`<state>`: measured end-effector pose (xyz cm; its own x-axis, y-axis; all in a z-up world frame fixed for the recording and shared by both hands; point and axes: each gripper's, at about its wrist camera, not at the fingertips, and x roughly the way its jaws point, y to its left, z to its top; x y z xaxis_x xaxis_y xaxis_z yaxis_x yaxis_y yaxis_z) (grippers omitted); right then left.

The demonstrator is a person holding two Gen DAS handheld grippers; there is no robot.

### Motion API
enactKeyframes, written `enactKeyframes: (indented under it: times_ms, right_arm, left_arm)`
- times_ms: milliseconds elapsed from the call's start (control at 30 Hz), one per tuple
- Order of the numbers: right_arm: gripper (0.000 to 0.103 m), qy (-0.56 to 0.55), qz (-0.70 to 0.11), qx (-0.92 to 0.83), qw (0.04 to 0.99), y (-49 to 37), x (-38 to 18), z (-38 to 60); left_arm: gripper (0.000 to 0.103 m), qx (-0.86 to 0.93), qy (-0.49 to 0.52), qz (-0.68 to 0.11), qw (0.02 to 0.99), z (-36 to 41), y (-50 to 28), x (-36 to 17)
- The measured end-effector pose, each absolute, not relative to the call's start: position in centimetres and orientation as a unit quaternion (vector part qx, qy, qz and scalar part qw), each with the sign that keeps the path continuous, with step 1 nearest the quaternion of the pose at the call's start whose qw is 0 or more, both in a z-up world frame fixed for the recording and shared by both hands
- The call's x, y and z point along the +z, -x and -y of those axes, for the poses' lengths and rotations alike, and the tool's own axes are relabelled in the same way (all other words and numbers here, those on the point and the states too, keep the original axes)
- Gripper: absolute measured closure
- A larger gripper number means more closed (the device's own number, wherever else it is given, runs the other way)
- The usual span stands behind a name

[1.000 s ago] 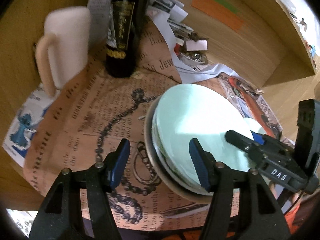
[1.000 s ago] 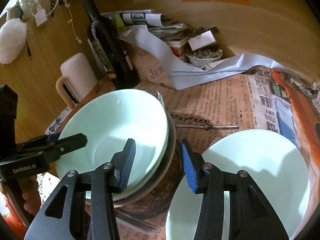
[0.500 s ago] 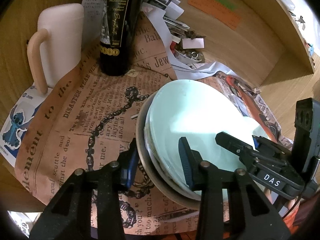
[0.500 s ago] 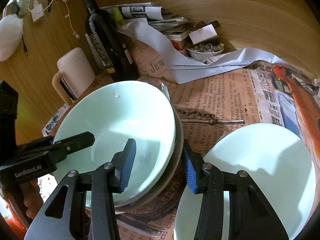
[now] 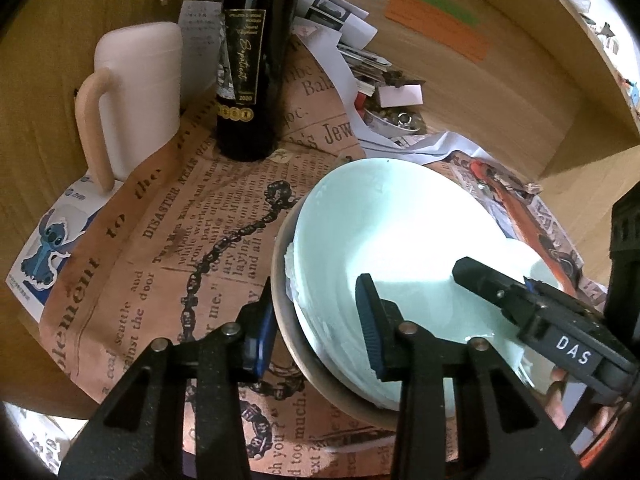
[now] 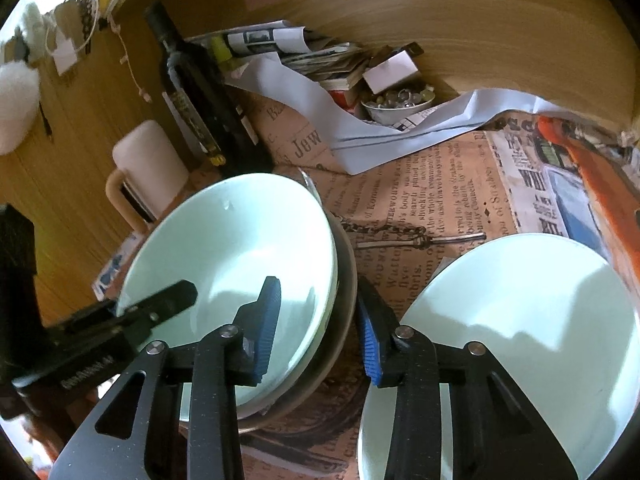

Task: Organize plates and bowls
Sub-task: 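Lift the bowl stack and carry it over the mint green plate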

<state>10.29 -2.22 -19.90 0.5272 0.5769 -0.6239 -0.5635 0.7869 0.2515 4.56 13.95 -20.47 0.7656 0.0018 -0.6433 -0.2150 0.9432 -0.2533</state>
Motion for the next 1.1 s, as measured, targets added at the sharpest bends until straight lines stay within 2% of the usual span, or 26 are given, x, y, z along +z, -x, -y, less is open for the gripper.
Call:
enactKeyframes:
  times_ms: [400,1100]
  right_arm:
    - [0.073,-0.017,-0.347,0.318,0.882,-10.0,-19.5,2.2]
    - [0.073,-0.030,-0.305,0.307,0.901,-9.0,-16.6,4.9]
  left_arm:
    - [0.065,0.069,0.148,-0.339,0.927,-13.7,-4.6,-20.3]
    - [0.065,0.054,0.131,-0.289,0.947,-11.2,-3.9,-17.0]
